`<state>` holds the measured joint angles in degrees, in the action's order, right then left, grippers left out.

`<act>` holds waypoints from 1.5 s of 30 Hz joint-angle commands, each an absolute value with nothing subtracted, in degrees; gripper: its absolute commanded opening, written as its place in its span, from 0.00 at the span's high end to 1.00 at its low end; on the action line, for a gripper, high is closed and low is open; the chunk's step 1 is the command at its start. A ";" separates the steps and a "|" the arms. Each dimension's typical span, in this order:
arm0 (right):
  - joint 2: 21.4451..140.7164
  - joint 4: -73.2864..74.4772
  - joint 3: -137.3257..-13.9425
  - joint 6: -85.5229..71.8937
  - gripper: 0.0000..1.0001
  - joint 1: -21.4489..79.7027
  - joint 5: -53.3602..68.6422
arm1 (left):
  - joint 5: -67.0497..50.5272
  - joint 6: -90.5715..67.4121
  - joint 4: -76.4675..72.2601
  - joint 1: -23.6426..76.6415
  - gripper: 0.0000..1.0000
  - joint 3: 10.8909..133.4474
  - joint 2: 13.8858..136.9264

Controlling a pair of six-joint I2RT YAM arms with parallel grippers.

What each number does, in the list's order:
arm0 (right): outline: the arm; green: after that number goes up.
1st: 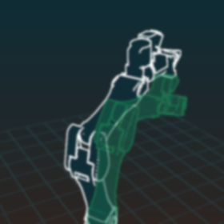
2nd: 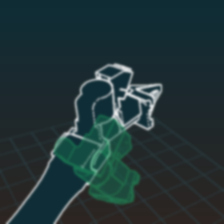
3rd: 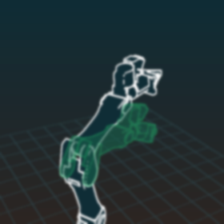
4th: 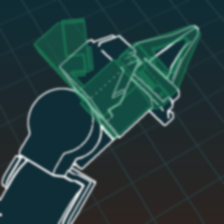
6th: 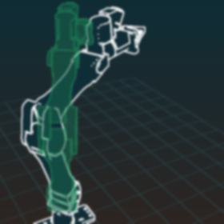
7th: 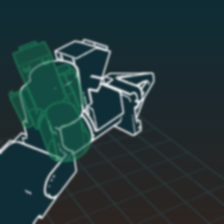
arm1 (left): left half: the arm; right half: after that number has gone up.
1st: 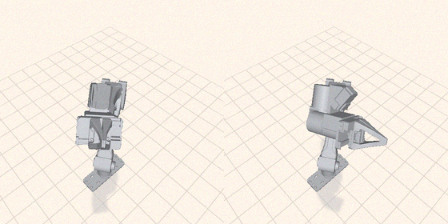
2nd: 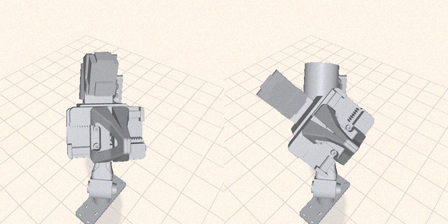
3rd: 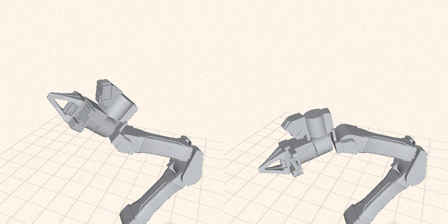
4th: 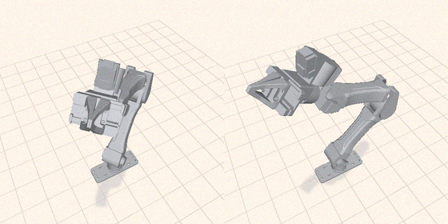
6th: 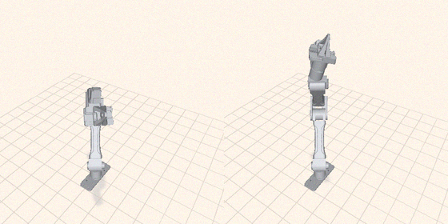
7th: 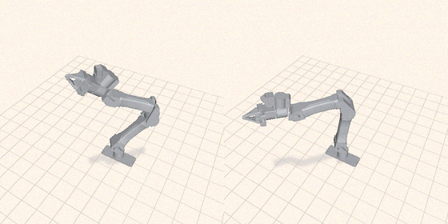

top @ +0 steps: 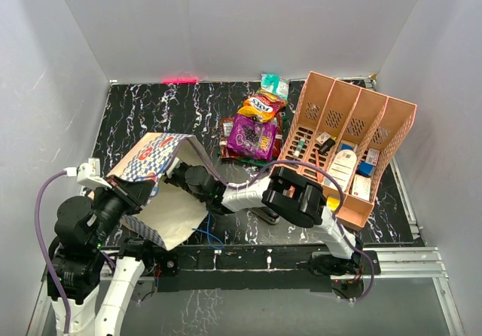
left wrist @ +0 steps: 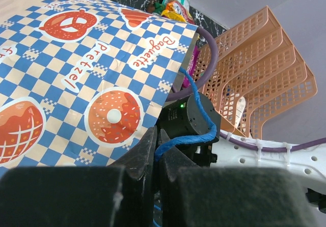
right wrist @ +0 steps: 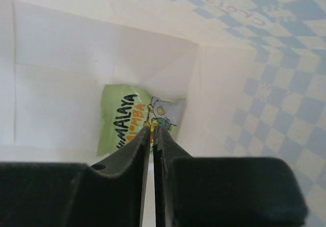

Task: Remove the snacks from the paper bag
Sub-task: Take out the snack from the paper bag.

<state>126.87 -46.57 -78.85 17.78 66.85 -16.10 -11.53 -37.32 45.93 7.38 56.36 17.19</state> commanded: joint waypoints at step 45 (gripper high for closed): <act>143.63 -39.97 -103.53 15.87 0.90 61.61 -31.00 | -11.25 -35.35 49.29 7.56 1.00 58.23 20.96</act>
<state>151.13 -32.86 -107.44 15.09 61.78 -29.43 -16.27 -35.16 46.13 7.35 55.79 19.92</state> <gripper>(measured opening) 0.140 0.009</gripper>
